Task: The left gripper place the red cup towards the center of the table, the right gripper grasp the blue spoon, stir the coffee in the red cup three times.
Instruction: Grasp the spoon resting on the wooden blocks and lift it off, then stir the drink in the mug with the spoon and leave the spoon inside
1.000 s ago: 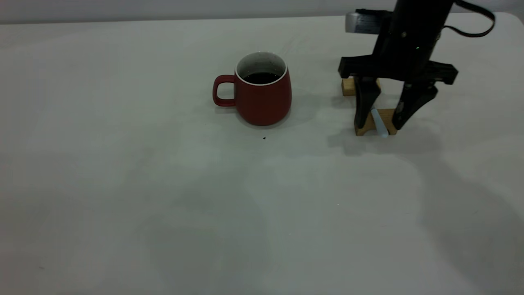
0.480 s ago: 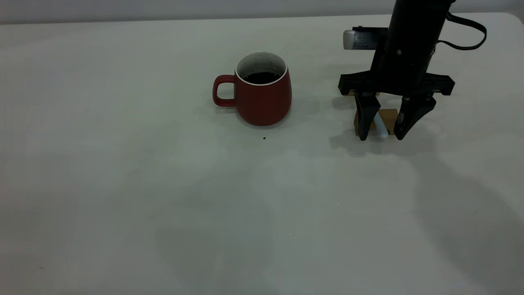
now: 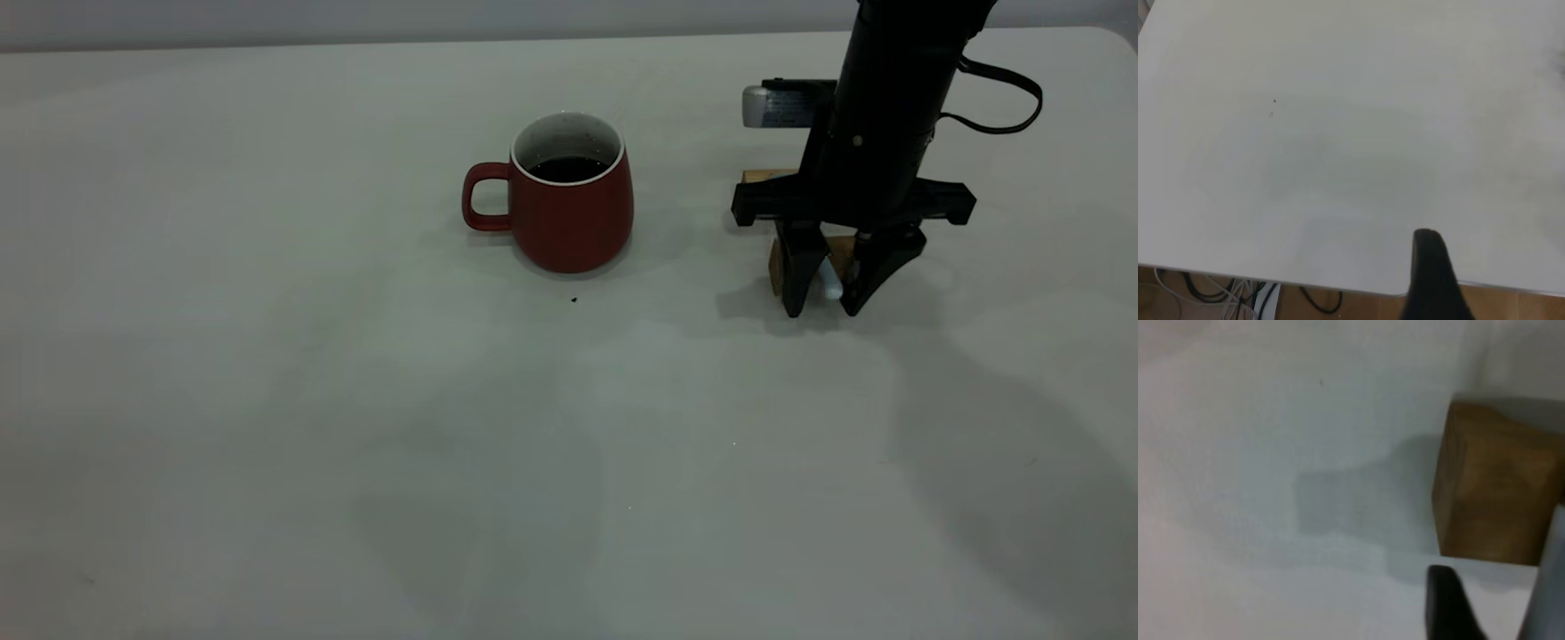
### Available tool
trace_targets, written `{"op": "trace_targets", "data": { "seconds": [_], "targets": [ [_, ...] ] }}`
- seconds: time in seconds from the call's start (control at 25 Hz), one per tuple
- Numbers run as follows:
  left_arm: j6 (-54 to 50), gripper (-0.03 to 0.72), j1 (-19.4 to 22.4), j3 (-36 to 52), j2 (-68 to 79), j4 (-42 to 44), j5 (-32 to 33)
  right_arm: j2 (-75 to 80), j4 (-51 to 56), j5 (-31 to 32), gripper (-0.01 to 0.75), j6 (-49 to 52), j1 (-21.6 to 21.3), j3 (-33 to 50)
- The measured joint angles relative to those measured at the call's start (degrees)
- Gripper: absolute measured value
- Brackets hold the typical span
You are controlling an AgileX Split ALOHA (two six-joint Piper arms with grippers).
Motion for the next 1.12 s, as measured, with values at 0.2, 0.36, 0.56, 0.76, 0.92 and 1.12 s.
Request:
{"op": "trace_targets", "data": {
  "seconds": [0.2, 0.36, 0.56, 0.76, 0.92, 1.12],
  "targets": [
    [0.0, 0.551, 0.0, 0.0, 0.0, 0.0, 0.0, 0.0, -0.07, 2.13, 0.132, 0.16, 0.0, 0.0],
    [0.0, 0.551, 0.0, 0.0, 0.0, 0.0, 0.0, -0.78, -0.69, 5.84, 0.129, 0.16, 0.0, 0.0],
    [0.0, 0.551, 0.0, 0.0, 0.0, 0.0, 0.0, -6.83, 3.2, 14.03, 0.129, -0.19, -0.1, 0.0],
    [-0.05, 0.551, 0.0, 0.0, 0.0, 0.0, 0.0, -11.21, 27.13, 17.61, 0.129, -6.67, 0.37, 0.0],
    [-0.05, 0.551, 0.0, 0.0, 0.0, 0.0, 0.0, -10.43, 46.36, 18.38, 0.129, -10.95, 1.59, 0.0],
    [-0.05, 0.551, 0.0, 0.0, 0.0, 0.0, 0.0, -7.93, 64.8, 18.67, 0.129, -14.28, 1.82, 0.0]
  ]
}}
